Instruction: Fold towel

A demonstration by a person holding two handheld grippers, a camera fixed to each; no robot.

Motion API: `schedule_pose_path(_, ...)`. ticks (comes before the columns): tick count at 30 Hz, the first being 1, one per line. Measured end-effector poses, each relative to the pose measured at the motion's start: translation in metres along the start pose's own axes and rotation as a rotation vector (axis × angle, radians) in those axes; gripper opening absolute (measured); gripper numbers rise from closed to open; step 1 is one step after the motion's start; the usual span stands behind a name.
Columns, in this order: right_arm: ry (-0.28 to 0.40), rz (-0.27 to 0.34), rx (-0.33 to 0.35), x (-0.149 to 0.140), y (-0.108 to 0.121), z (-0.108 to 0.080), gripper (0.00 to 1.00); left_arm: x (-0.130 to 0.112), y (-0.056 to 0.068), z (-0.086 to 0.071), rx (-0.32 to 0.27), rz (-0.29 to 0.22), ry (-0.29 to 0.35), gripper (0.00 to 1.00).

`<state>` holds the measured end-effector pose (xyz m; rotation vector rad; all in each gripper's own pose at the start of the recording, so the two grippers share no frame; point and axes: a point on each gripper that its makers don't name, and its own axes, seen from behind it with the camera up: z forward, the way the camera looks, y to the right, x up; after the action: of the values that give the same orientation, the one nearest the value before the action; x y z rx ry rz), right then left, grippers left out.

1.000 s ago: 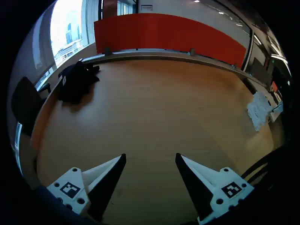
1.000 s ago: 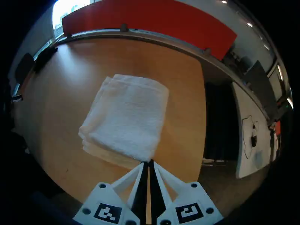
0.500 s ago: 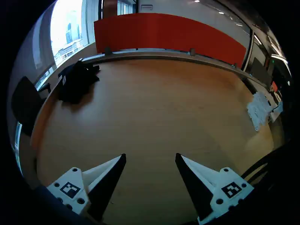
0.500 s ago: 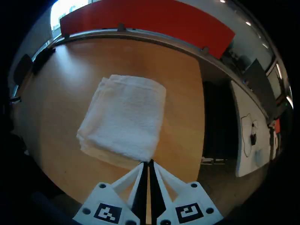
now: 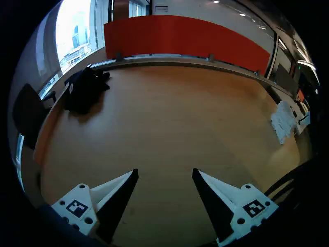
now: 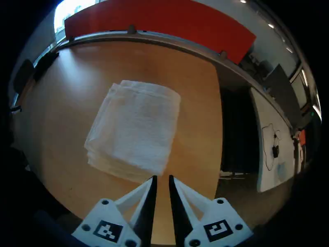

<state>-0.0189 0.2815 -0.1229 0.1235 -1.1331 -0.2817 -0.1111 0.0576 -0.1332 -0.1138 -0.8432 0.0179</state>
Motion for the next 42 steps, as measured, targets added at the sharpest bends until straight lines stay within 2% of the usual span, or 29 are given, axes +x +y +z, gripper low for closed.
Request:
schedule_pose_path(8, 0.02, 0.009, -0.014, 0.004, -0.003, -0.006, 0.87, 0.001, 0.0, -0.001, -0.007, 0.005, 0.006, 0.98)
schedule_pose_path(10, 0.024, 0.012, -0.015, 0.005, -0.005, -0.008, 0.91, 0.002, 0.0, -0.001, -0.009, 0.005, 0.009, 0.98)
schedule_pose_path(18, 0.042, 0.017, -0.018, 0.01, -0.01, -0.012, 0.92, 0.004, -0.002, -0.002, -0.011, 0.004, 0.018, 0.98)
schedule_pose_path(24, 0.09, 0.06, -0.021, 0.02, -0.015, -0.013, 0.93, 0.009, -0.006, -0.002, -0.011, 0.002, 0.028, 0.98)
schedule_pose_path(33, 0.228, 0.193, -0.023, 0.042, -0.027, -0.013, 0.99, 0.025, -0.008, -0.001, -0.013, -0.004, 0.053, 0.98)
schedule_pose_path(42, 0.406, 0.268, -0.081, 0.069, -0.029, -0.021, 0.99, 0.041, -0.008, 0.001, -0.009, -0.01, 0.082, 0.98)
